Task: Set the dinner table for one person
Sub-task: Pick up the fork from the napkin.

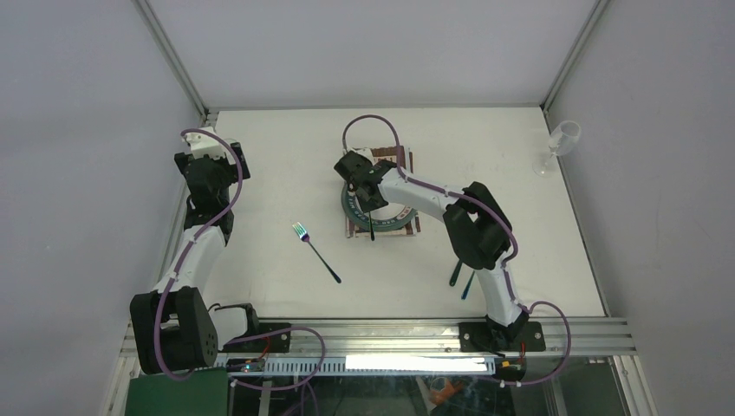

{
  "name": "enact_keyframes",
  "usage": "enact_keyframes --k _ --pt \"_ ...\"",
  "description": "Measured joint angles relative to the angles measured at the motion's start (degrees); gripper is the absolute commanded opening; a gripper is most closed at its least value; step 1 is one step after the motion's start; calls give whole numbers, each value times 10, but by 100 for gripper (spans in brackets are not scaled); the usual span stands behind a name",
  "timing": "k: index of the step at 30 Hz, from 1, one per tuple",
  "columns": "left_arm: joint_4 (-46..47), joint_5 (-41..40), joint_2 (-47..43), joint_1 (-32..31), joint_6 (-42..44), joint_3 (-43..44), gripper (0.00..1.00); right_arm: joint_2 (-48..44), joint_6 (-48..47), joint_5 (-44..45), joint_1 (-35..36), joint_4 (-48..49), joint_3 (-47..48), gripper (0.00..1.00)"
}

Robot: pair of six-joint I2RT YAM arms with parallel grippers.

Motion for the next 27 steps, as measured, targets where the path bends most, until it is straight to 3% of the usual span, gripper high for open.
enact_keyframes --k 27 --pt "0 1 0 0 0 0 99 -7 0 -27 2 12 27 29"
